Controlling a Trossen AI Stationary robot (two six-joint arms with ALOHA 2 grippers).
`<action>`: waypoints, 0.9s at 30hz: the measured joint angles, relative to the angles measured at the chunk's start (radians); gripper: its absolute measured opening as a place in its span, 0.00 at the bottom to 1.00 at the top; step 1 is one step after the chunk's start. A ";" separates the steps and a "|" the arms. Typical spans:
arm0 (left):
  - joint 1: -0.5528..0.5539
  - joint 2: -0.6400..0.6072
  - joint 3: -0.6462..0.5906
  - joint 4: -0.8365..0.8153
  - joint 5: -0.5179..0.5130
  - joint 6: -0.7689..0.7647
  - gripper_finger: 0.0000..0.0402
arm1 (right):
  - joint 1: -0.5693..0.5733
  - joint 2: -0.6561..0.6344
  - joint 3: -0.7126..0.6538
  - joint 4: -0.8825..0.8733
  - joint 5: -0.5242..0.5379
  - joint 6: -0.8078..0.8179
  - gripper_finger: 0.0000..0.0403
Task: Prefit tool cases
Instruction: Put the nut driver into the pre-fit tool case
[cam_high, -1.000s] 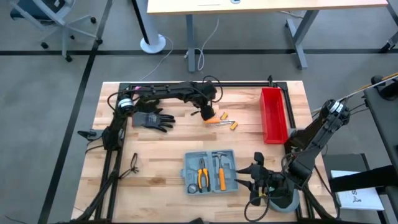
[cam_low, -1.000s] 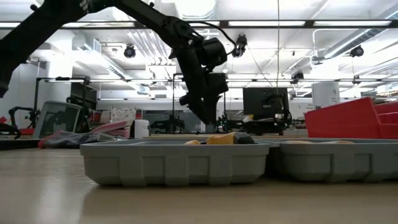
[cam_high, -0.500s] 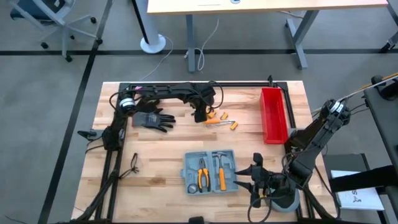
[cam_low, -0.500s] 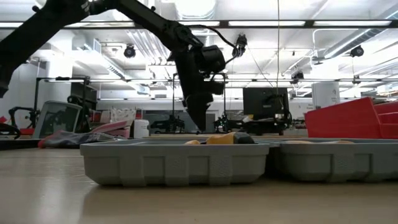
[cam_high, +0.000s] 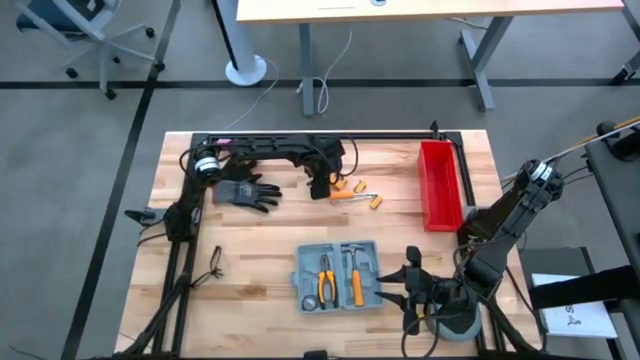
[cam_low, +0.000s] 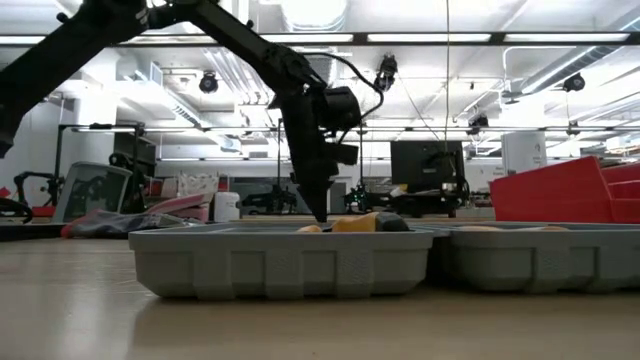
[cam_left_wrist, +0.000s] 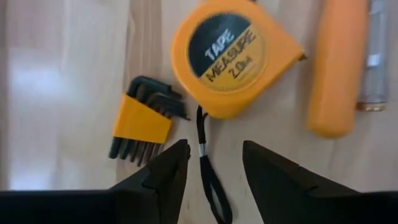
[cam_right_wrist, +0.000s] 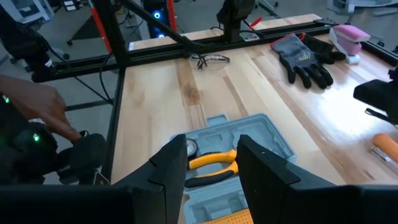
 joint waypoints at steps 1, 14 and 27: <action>-0.001 0.007 0.000 0.000 -0.001 0.000 0.39 | 0.000 0.000 0.000 0.001 0.000 0.001 0.30; -0.030 0.014 -0.001 0.039 -0.009 0.101 0.35 | 0.000 -0.006 0.000 0.007 -0.001 -0.006 0.32; -0.035 0.014 -0.009 0.026 -0.034 0.150 0.24 | 0.000 -0.023 0.000 0.032 0.000 -0.034 0.30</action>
